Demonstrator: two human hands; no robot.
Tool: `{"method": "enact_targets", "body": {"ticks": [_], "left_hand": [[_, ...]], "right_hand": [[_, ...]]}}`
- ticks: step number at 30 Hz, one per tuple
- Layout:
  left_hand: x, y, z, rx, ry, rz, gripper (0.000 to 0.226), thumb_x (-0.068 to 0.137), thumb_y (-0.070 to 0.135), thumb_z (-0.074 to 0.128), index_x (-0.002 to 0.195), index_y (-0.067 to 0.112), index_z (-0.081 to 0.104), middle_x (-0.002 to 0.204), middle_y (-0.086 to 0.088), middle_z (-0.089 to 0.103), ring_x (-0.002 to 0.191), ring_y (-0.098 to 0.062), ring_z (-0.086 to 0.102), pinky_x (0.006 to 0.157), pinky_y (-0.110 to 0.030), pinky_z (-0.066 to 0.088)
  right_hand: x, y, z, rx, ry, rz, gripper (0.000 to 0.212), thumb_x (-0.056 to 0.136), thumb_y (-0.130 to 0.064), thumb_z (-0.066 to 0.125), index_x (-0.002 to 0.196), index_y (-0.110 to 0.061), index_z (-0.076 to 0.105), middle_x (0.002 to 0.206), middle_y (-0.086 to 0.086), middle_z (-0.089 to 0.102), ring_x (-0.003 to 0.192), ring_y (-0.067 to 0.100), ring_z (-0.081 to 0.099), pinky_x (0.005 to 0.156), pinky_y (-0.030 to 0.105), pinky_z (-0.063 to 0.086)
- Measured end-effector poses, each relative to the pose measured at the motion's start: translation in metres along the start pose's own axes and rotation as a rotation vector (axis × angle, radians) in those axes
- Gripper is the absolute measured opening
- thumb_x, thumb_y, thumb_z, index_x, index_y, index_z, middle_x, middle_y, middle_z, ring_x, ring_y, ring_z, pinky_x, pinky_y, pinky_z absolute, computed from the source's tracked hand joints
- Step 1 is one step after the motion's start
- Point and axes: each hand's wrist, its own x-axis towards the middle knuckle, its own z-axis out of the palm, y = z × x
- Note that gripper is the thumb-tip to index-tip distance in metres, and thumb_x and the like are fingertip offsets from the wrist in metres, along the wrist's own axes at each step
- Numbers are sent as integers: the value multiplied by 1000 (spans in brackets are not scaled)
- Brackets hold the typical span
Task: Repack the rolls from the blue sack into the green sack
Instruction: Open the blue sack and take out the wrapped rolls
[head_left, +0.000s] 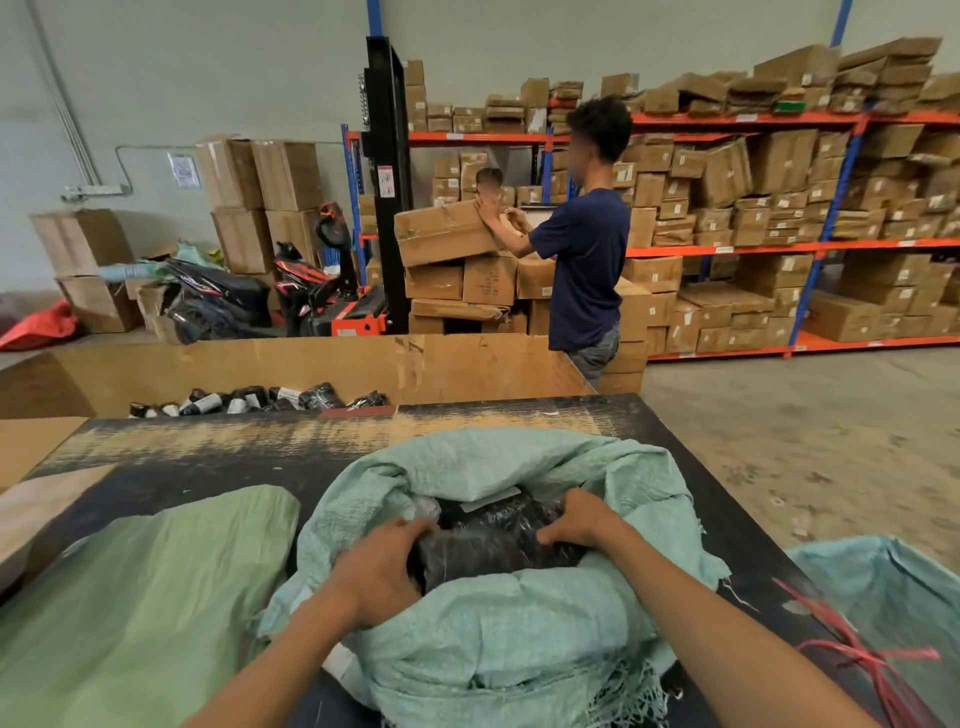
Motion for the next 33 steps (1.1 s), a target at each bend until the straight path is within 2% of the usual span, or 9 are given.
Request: {"method": "enact_targets", "body": {"ticks": [4, 7, 10, 15, 19, 22, 25, 28, 33], "left_hand": [[6, 0, -5, -186, 279, -2, 93, 54, 69, 74, 136, 39, 43, 122, 13, 54, 110, -11, 55, 94, -31, 49], [5, 1, -3, -235, 341, -12, 98, 53, 67, 76, 140, 38, 40, 125, 13, 51, 112, -13, 53, 93, -29, 47], [-3, 9, -8, -205, 452, -20, 98, 53, 70, 73, 141, 40, 40, 122, 15, 55, 111, -13, 47, 92, -32, 46], [-25, 34, -47, -225, 706, 28, 101, 50, 74, 69, 141, 39, 43, 112, 12, 53, 104, -12, 41, 90, -39, 39], [-59, 57, -91, -619, 666, 155, 88, 54, 49, 81, 133, 38, 43, 112, 9, 60, 102, -7, 61, 91, -31, 48], [-96, 66, -101, -665, 663, 207, 67, 69, 23, 84, 124, 36, 47, 108, 13, 64, 95, 8, 62, 83, -17, 49], [-137, 63, -108, -655, 627, 221, 64, 65, 34, 76, 119, 51, 45, 107, 19, 62, 94, 14, 59, 75, -5, 44], [-181, 53, -110, -607, 528, 238, 68, 60, 45, 67, 124, 49, 46, 114, 23, 61, 103, 9, 59, 78, -4, 44], [-235, 37, -65, -492, 241, 222, 82, 58, 42, 72, 136, 45, 44, 129, 22, 52, 122, 5, 49, 96, -13, 42]], "right_hand": [[-3, 1, 5, -7, 105, 24, 45, 75, -54, 69, 101, -22, 54, 110, 3, 60, 113, 26, 55, 91, 40, 41], [-9, 6, 5, 0, 151, -11, 70, 75, -53, 71, 135, -26, 50, 138, 3, 50, 133, 31, 41, 107, 45, 36], [-16, 6, -1, 149, 297, -90, 62, 77, -42, 74, 134, -28, 52, 130, 1, 60, 129, 27, 44, 106, 43, 39], [-47, -4, -15, 660, 500, -280, 52, 74, -30, 85, 119, -28, 59, 115, -1, 65, 112, 19, 60, 95, 41, 53], [-100, -15, -35, 1034, 450, -349, 43, 75, -29, 86, 109, -36, 61, 118, 2, 67, 110, 19, 66, 91, 43, 58], [-147, -20, -40, 1038, 419, -437, 49, 69, -43, 88, 112, -39, 63, 118, -8, 68, 115, 14, 63, 97, 46, 54], [-196, -21, -37, 926, 390, -512, 56, 63, -55, 86, 112, -40, 63, 122, -14, 65, 123, 8, 56, 103, 39, 47], [-240, -11, -31, 811, 320, -569, 61, 63, -54, 81, 119, -41, 60, 137, -10, 58, 135, 12, 47, 110, 33, 39], [-292, 11, -1, 501, -106, -671, 52, 77, -29, 84, 123, -30, 61, 123, -14, 65, 119, 6, 60, 99, 20, 46]]}}
